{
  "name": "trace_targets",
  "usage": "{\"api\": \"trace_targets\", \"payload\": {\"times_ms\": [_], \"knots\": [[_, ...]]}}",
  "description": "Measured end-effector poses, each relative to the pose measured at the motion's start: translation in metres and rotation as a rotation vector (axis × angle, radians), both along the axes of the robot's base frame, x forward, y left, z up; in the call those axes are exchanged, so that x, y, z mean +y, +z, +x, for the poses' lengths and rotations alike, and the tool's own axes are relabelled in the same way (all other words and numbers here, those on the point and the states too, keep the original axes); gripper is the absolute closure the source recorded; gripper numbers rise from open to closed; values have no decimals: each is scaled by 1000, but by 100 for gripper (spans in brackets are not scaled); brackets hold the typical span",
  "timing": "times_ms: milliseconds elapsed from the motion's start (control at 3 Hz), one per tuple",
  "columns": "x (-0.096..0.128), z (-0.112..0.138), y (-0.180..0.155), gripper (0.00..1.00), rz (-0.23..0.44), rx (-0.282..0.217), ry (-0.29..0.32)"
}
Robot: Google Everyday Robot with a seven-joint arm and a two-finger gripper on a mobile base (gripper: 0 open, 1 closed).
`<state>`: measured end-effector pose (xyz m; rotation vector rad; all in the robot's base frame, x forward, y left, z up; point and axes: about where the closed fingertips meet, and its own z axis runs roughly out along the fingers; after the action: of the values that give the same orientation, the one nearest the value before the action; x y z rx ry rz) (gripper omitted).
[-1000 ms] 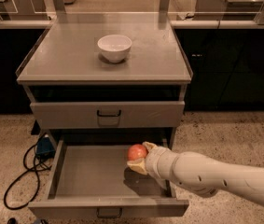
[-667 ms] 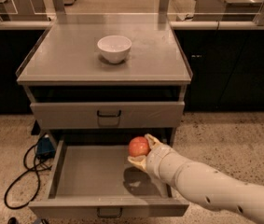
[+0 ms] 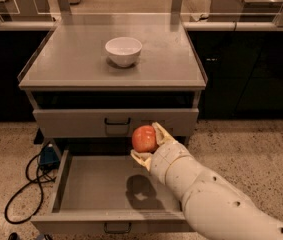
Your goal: Pick apple from middle drawer and place on counter
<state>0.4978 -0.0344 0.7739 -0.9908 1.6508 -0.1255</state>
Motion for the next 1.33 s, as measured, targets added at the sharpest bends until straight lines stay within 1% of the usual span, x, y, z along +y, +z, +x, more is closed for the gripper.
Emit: {"api": "trace_targets", "payload": {"times_ms": [333, 667, 1000, 1333], "knots": [[-21, 16, 30, 100, -1, -22, -13], [-58, 45, 74, 100, 2, -39, -13], [-85, 96, 147, 100, -4, -34, 43], [-85, 96, 147, 100, -4, -34, 43]]}}
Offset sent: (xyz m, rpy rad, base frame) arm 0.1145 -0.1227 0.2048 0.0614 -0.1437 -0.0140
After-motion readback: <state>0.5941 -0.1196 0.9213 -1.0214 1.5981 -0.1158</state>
